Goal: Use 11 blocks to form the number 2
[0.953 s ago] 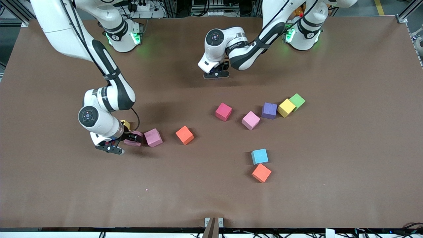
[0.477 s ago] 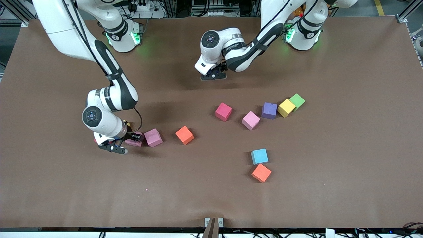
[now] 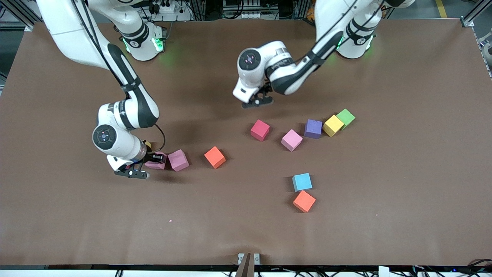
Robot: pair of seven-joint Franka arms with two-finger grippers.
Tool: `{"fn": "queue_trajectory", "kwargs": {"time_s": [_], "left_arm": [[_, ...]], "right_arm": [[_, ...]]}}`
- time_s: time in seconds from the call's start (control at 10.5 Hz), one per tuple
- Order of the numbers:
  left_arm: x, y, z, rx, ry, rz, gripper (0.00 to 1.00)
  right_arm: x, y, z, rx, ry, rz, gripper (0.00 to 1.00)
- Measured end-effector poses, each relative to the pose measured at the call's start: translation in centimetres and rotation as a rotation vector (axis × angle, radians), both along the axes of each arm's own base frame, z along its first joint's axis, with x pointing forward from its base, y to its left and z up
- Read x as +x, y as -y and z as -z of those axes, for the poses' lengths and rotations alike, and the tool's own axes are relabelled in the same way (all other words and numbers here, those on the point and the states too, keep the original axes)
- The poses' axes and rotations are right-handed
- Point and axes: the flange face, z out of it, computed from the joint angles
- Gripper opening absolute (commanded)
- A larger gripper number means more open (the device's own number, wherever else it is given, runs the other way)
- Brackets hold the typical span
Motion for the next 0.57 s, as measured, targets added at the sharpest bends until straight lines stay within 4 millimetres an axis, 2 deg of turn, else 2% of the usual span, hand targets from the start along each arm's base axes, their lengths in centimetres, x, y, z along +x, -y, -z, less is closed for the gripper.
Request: {"fn": "queue_trajectory", "kwargs": {"time_s": [0.19,0.29,0.38,0.57], "left_arm": [[4.8,-1.2,-2.7,-0.016,0.039,-0.128,1.00],[6.7,-1.7,-3.6,-0.018,0.060,-0.191,1.00],[7.8,-2.2,-3.8,-0.013,0.070,-0.238,1.00],[9.2,-3.2,-2.7,0.017,0.070,-0.342,1.00]], "right_arm": [[-0.7,-0.4,-3.6,0.006,-0.036,-0.127,0.25],[-1.4,-1.3,-5.3,0.011,-0.055,-0.206,0.25],[-2.2,-2.6,-6.4,0.016,-0.075,-0.292,0.25],[-4.4,-6.7,-7.6,0.019,-0.112,-0.446,0.25]]}}
